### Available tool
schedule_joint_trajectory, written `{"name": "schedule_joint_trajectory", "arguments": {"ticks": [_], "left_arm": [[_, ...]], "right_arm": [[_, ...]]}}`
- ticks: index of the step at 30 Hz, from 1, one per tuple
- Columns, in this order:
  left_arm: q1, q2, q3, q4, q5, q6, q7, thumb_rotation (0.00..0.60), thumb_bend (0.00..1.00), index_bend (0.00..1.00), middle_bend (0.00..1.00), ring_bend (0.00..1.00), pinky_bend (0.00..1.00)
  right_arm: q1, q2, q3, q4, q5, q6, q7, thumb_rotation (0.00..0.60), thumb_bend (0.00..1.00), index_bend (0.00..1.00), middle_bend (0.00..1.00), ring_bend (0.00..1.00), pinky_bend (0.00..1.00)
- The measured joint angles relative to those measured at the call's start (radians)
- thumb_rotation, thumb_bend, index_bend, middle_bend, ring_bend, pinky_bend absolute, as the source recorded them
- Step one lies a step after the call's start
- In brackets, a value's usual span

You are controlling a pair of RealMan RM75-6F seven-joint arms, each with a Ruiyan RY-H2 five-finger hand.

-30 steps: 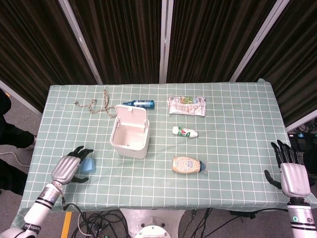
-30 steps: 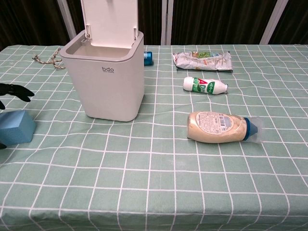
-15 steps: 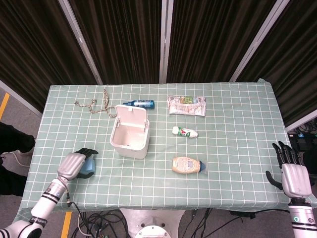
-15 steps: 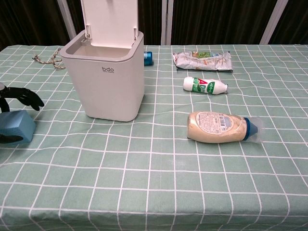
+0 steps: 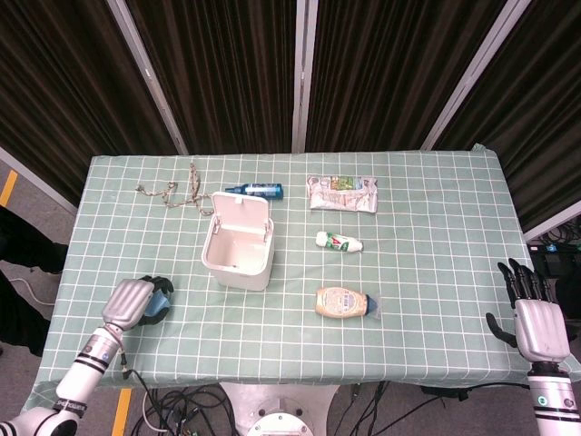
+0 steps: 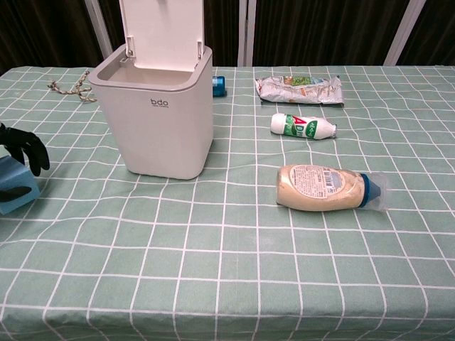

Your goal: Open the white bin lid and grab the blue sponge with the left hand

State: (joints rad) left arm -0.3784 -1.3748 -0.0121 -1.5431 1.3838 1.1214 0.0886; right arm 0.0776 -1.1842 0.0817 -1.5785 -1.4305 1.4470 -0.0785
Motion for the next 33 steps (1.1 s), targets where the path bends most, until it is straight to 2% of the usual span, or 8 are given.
{"name": "schedule_joint_trajectory", "arguments": {"ticks": [8, 13, 17, 22, 29, 33], "left_arm": [[0.036, 0.133, -0.024, -0.143, 0.020, 0.124, 0.047, 0.600, 0.32, 0.40, 0.43, 0.41, 0.66], [0.031, 0.236, -0.067, -0.288, 0.065, 0.179, 0.105, 0.600, 0.32, 0.41, 0.43, 0.41, 0.66], [-0.020, 0.267, -0.118, -0.378, 0.130, 0.181, 0.133, 0.600, 0.32, 0.41, 0.43, 0.41, 0.66], [-0.106, 0.200, -0.180, -0.364, 0.150, 0.153, 0.133, 0.600, 0.33, 0.41, 0.43, 0.41, 0.65], [-0.237, 0.060, -0.259, -0.239, 0.103, 0.075, 0.104, 0.600, 0.33, 0.40, 0.41, 0.40, 0.64], [-0.285, 0.004, -0.280, -0.176, 0.076, 0.049, 0.084, 0.600, 0.31, 0.35, 0.33, 0.31, 0.56]], "right_arm": [[0.005, -0.001, 0.002, -0.004, -0.004, 0.000, -0.005, 0.600, 0.23, 0.00, 0.00, 0.00, 0.00], [0.006, -0.005, 0.003, -0.003, -0.007, 0.002, -0.003, 0.600, 0.23, 0.00, 0.00, 0.00, 0.00], [0.007, -0.010, 0.004, 0.003, -0.008, 0.004, 0.000, 0.600, 0.23, 0.00, 0.00, 0.00, 0.00], [0.008, -0.015, 0.005, 0.016, 0.003, -0.005, 0.009, 0.600, 0.23, 0.00, 0.00, 0.00, 0.00], [0.004, -0.018, 0.008, 0.035, 0.019, -0.009, 0.030, 0.600, 0.23, 0.00, 0.00, 0.00, 0.00], [0.004, -0.021, 0.008, 0.049, 0.026, -0.016, 0.040, 0.600, 0.23, 0.00, 0.00, 0.00, 0.00]]}}
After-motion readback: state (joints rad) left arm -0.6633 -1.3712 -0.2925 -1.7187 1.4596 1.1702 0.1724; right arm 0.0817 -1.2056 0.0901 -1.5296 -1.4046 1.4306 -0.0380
